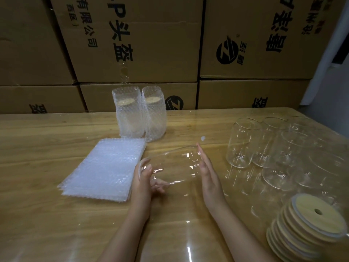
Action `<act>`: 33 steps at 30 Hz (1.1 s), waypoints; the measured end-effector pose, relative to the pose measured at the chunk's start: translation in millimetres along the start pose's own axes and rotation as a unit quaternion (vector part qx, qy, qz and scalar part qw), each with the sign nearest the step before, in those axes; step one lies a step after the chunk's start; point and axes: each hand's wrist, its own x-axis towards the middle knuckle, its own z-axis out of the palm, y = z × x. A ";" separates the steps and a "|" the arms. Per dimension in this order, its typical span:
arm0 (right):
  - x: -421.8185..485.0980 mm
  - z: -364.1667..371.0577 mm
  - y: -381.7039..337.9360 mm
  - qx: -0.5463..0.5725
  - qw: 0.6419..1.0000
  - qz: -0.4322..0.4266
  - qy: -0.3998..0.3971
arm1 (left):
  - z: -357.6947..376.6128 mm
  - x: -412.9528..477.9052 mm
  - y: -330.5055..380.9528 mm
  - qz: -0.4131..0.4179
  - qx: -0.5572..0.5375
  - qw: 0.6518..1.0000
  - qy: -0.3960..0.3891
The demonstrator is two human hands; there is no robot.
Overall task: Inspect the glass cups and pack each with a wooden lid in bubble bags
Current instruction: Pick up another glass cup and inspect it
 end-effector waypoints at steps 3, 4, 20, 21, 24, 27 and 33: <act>-0.4 1.2 0.9 -0.008 1.000 -0.007 -0.008 | -1.2 0.6 -1.9 -0.011 -0.027 1.000 0.005; -0.2 1.6 2.2 -0.011 1.000 -0.011 -0.008 | -1.7 0.5 -2.1 -0.013 -0.031 0.999 0.007; -2.6 3.5 10.7 0.026 0.998 0.000 0.053 | 0.4 -1.5 -1.5 0.032 0.010 0.999 0.012; -4.1 3.9 8.1 0.040 0.998 -0.004 0.057 | 2.3 -4.0 -1.0 0.043 0.024 0.999 0.007; -6.5 5.0 3.4 0.067 0.995 -0.019 0.065 | 6.5 -9.3 0.7 0.072 0.038 0.997 -0.003; -6.5 4.6 2.0 0.069 0.995 -0.030 0.070 | 6.6 -9.9 1.8 0.082 0.052 0.995 -0.006; -5.9 0.0 -3.2 0.047 0.996 -0.034 0.064 | 5.0 -6.1 -0.6 0.058 0.086 0.995 -0.010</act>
